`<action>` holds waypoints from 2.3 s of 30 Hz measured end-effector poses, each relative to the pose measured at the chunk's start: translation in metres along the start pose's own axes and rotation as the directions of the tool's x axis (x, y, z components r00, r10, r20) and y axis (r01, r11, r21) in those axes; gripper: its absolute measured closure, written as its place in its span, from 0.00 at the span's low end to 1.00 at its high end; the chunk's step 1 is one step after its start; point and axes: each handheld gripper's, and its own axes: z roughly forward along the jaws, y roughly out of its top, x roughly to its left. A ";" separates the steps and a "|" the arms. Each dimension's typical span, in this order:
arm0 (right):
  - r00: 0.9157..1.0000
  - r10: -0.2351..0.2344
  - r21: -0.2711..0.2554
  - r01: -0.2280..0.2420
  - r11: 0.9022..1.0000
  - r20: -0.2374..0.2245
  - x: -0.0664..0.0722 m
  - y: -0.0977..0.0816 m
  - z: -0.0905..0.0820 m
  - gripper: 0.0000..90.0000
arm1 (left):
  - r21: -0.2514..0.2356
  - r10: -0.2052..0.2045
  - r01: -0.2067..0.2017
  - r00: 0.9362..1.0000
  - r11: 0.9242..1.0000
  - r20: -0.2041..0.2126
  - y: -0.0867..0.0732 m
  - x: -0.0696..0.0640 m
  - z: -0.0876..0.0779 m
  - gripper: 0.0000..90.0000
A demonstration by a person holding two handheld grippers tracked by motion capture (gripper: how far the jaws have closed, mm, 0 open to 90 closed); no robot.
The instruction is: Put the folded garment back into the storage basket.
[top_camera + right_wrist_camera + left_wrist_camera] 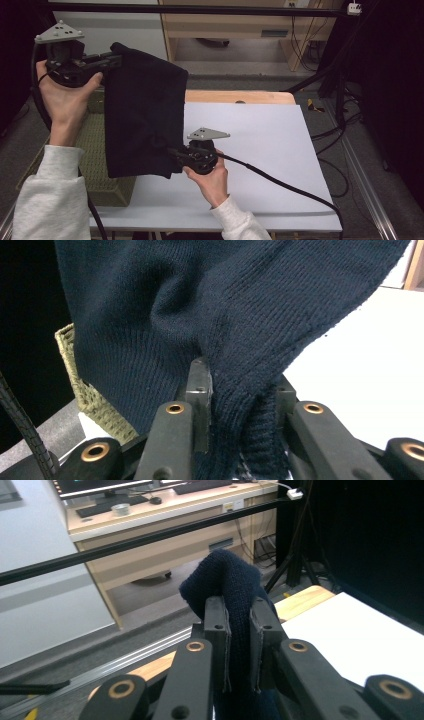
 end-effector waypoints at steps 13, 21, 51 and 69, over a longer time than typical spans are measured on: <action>1.000 -0.008 -0.021 0.008 1.000 -0.024 0.017 0.008 0.027 0.80 | 0.001 0.001 -0.001 0.999 1.000 -0.050 -0.003 0.027 -0.015 0.90; 0.999 -0.008 -0.024 0.007 1.000 -0.037 0.025 0.012 0.042 0.80 | 0.005 -0.004 0.004 0.998 1.000 -0.068 -0.006 0.042 -0.021 0.90; 0.997 -0.041 -0.020 0.040 0.999 -0.061 0.079 0.024 0.111 0.80 | 0.089 -0.001 0.016 0.986 0.996 -0.167 -0.020 0.106 -0.046 0.90; 0.967 -0.247 -0.009 0.248 0.969 0.053 0.068 0.007 0.119 0.18 | 0.117 -0.192 0.228 0.946 0.966 -0.262 -0.133 0.156 0.021 0.45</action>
